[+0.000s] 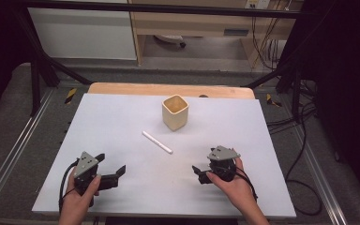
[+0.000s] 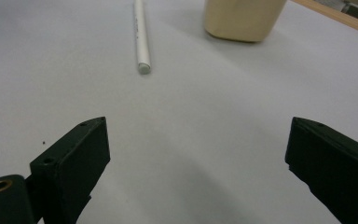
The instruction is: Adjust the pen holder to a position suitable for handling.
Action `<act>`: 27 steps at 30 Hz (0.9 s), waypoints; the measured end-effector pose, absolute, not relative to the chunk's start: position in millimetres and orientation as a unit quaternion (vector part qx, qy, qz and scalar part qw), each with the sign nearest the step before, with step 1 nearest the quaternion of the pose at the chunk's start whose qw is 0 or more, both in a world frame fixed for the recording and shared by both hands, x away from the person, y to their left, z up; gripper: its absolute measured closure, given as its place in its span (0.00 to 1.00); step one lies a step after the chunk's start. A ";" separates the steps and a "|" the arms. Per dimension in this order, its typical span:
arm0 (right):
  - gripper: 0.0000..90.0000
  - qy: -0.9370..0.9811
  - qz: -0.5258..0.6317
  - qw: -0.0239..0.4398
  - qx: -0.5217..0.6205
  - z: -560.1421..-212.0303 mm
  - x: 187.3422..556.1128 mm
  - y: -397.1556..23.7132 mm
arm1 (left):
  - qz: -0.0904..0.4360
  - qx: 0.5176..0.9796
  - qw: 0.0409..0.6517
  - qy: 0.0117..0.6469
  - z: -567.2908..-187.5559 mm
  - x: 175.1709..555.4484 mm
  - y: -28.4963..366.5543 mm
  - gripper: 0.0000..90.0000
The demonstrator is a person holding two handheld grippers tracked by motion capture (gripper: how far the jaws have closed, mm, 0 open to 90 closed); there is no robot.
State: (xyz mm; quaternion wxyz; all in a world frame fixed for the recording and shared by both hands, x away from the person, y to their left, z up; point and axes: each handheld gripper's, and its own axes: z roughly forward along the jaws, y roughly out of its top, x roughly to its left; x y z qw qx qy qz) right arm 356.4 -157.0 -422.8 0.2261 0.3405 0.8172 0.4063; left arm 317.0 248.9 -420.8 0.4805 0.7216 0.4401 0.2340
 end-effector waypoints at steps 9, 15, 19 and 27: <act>0.07 0.828 0.396 0.203 0.342 -425.8 378.7 -126.8 | 0.234 0.719 0.479 0.445 -421.4 316.4 252.0 0.08; 0.07 0.830 0.393 0.196 0.345 -421.6 391.9 -110.8 | 0.235 0.720 0.480 0.443 -420.6 316.8 251.0 0.08; 0.07 0.833 0.390 0.193 0.342 -417.2 400.1 -104.0 | 0.238 0.719 0.481 0.441 -418.9 316.1 251.2 0.08; 0.07 0.843 0.381 0.190 0.330 -412.2 409.3 -96.8 | 0.244 0.719 0.479 0.440 -416.8 315.1 252.6 0.08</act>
